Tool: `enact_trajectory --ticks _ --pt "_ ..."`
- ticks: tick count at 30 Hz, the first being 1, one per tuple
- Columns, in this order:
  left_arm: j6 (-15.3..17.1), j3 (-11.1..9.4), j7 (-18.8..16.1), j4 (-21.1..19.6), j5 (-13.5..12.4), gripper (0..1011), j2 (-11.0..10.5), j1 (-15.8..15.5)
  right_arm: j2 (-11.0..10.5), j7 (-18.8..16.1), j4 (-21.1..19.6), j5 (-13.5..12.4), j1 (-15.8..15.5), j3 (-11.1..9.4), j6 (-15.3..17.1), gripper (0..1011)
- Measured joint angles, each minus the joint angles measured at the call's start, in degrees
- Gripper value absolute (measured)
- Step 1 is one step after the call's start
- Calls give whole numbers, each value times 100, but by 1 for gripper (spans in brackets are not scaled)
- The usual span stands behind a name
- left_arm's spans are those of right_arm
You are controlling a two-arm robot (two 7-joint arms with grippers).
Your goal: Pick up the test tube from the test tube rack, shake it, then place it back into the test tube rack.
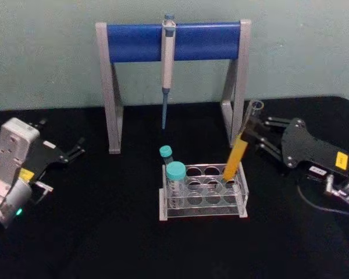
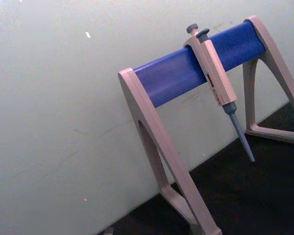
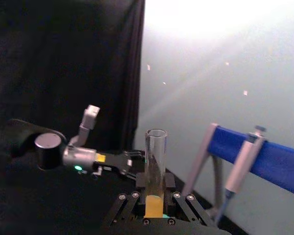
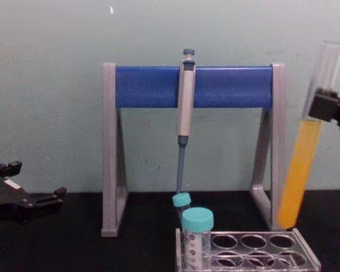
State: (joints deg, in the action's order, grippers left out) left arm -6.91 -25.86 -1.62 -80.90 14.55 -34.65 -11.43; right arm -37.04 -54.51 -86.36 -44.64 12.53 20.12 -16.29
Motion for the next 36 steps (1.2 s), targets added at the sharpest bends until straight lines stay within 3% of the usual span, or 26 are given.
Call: enact_trajectory --ticks 7,11,19,28,36 --pt "0 0 0 0 0 1001 0 0 -56 534 86 344 12 -105 -78 220" --pt "0 0 0 0 0 1001 0 0 79 983 174 689 108 -150 -113 220" --pt "0 0 0 0 0 1002 0 0 474 1415 307 998 319 -167 -103 220" --pt "0 0 0 0 0 1001 0 0 711 1182 321 860 465 -85 -27 220" --pt "0 0 0 0 0 1001 0 0 568 596 165 287 413 13 242 220"
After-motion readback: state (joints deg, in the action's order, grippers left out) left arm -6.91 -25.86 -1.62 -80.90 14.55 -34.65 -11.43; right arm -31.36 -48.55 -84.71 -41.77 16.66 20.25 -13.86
